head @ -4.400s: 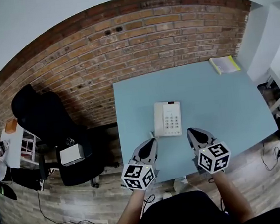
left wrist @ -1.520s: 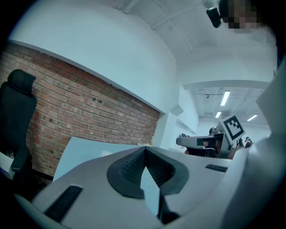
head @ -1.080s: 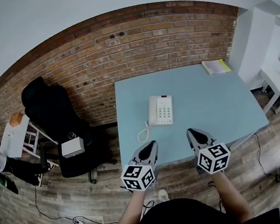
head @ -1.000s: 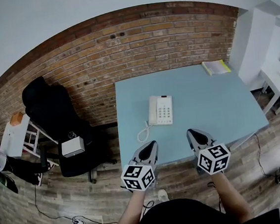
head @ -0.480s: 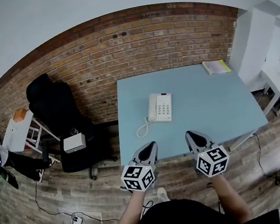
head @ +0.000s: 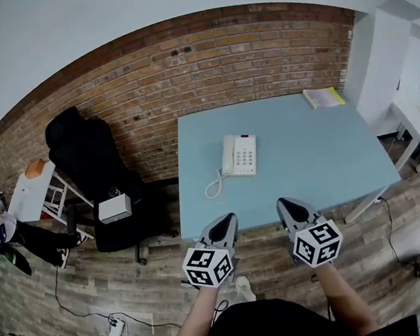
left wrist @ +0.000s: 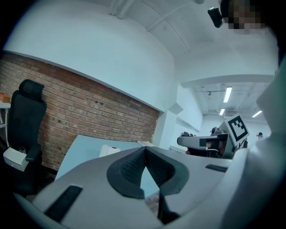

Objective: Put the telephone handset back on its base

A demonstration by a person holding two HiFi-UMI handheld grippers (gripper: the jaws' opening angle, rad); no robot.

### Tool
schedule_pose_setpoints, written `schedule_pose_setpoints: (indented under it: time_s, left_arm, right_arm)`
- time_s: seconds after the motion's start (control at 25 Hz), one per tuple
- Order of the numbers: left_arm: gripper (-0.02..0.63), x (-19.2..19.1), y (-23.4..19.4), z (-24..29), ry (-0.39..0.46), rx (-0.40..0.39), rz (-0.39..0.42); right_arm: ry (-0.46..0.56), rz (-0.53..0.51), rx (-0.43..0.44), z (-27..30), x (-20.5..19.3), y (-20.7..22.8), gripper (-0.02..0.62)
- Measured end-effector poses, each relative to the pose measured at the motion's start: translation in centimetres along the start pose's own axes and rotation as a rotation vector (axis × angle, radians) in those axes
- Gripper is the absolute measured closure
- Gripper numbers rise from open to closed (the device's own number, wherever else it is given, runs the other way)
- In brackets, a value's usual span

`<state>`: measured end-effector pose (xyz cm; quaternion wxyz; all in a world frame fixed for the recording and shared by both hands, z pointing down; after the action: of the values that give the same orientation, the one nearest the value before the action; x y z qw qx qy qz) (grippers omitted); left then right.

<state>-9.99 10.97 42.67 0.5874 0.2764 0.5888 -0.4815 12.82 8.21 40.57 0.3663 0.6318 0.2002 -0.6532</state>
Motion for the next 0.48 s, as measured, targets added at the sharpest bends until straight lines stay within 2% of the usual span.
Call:
schedule_pose_setpoints:
  time_s: [0.48]
  left_arm:
    - [0.597, -0.4, 3.1, -2.5, 0.006, 0.008, 0.023]
  right_arm:
    - [0.021, -0.009, 0.007, -3.6, -0.4, -1.2, 0.588]
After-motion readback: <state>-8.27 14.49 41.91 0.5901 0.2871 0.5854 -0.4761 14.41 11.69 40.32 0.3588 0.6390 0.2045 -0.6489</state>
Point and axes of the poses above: the fingertips, and each gripper's own axes: z forward along the fingers, y to its right, x out of its top, the point moved 9 cm from there along -z, backward along the fingers, and after that the axes turned 6 degrees about x, right-handed, at the moved point
